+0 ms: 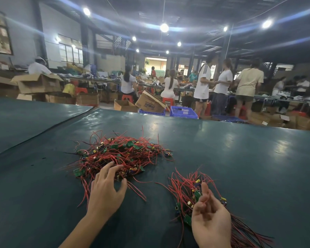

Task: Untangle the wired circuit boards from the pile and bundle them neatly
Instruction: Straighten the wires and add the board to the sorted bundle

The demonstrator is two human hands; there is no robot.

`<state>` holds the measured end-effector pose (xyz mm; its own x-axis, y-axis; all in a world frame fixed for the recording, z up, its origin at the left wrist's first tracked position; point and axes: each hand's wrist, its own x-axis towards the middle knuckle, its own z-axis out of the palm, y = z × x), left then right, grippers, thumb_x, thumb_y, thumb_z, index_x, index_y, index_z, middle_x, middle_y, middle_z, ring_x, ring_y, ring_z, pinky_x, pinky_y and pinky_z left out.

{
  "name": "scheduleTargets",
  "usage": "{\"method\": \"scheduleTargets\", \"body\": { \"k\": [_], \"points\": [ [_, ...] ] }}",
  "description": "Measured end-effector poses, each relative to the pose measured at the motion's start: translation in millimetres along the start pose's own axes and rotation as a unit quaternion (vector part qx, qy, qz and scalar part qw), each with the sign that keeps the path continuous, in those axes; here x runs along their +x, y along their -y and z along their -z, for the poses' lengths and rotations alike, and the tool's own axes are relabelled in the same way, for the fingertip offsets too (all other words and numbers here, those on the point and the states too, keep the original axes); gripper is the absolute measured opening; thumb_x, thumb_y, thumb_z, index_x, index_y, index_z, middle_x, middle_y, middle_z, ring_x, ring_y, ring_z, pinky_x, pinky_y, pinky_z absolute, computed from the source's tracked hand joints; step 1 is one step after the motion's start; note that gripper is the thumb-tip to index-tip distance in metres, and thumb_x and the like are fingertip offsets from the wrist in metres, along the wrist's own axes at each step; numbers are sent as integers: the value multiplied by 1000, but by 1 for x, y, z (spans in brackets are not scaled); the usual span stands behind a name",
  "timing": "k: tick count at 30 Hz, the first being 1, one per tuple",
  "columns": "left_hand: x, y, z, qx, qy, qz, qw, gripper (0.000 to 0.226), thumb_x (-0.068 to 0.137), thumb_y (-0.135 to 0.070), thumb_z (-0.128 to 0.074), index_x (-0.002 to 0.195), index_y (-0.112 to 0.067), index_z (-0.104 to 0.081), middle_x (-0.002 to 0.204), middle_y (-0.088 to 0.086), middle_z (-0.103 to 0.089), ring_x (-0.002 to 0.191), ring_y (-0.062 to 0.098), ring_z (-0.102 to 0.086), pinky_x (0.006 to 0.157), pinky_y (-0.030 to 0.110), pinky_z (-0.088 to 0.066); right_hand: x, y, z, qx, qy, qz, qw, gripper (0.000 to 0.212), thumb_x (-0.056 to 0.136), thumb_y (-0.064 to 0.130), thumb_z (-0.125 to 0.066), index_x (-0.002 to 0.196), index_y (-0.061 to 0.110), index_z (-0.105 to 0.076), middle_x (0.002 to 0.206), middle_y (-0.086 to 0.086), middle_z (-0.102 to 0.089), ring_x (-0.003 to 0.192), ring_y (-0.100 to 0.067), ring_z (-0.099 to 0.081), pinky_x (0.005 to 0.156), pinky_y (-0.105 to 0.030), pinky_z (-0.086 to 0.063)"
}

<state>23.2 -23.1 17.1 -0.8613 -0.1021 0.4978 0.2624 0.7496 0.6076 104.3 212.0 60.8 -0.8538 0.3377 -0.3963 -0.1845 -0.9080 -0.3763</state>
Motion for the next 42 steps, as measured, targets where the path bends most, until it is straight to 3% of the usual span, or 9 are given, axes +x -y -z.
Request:
{"method": "scheduleTargets", "body": {
  "k": [4, 8, 13, 20, 24, 31, 38, 40, 42],
  "points": [
    [21, -5, -1, -76, 22, 57, 995, 51, 89, -27, -62, 135, -29, -40, 123, -2, -51, 99, 15, -57, 89, 41, -49, -1, 3, -2, 21, 15, 14, 1000, 29, 100, 10, -40, 122, 7, -58, 105, 3, -71, 54, -2, -67, 36, -11, -41],
    [43, 2, -1, -119, 67, 123, 983, 48, 90, -23, -62, 136, -24, -44, 98, -2, -60, 80, 11, -58, 69, 26, -48, -3, -2, -3, -15, 10, 25, 1000, 24, 99, 27, -50, 110, 10, -61, 90, 7, -76, 49, -1, -64, 34, -10, -39],
    [54, 7, -1, -92, 34, 110, 989, 28, 90, -15, -61, 118, -9, -64, 93, -2, -64, 78, 7, -57, 73, 21, -44, -4, -9, -4, -78, 36, 37, 996, 24, 98, 37, -49, 101, 16, -60, 83, 4, -77, 40, -4, -59, 34, -12, -41],
    [31, -15, -1, -208, -50, 93, 972, 13, 89, -10, -63, 98, -15, -71, 78, -4, -69, 64, 9, -60, 54, 12, -45, -6, -19, -6, -152, 65, 15, 986, 30, 97, 37, -50, 108, 14, -65, 91, -2, -77, 36, -7, -54, 33, -13, -39],
    [4, -25, -4, -294, -51, 110, 948, 18, 84, -1, -67, 83, -19, -71, 78, -1, -71, 71, 12, -64, 67, 26, -53, -6, -28, -4, -222, 75, 10, 972, 31, 95, 38, -53, 106, 13, -68, 91, -3, -77, 39, -8, -55, 33, -16, -40],
    [-19, -39, -3, -321, -18, 72, 944, 20, 81, 5, -69, 77, -15, -72, 75, 1, -68, 68, 3, -61, 61, 11, -47, -9, -47, -4, -354, 101, 9, 930, 29, 94, 38, -54, 102, 15, -69, 91, -1, -77, 49, -9, -62, 35, -19, -41],
    [-40, -76, 0, -406, 154, -49, 899, 28, 64, 10, -62, 62, -16, -72, 68, 5, -67, 62, 10, -63, 57, 23, -51, -15, -61, -3, -411, 148, 16, 899, 27, 92, 32, -59, 85, 17, -80, 90, -9, -76, 85, -22, -72, 62, -32, -55],
    [-48, -79, -4, -413, 213, -74, 882, 28, 68, 8, -63, 65, -18, -71, 70, 3, -68, 65, 16, -64, 57, 31, -51, -14, -60, -3, -394, 160, 15, 905, 26, 92, 26, -59, 82, 14, -80, 91, -15, -75, 89, -27, -72, 75, -35, -57],
    [-52, -79, -5, -402, 257, -91, 874, 19, 74, 1, -71, 71, -18, -71, 74, 6, -69, 71, 24, -65, 65, 40, -54, -15, -58, -3, -400, 173, 20, 900, 26, 92, 19, -59, 79, 13, -80, 90, -15, -75, 86, -25, -73, 74, -31, -57]
  ]
}}
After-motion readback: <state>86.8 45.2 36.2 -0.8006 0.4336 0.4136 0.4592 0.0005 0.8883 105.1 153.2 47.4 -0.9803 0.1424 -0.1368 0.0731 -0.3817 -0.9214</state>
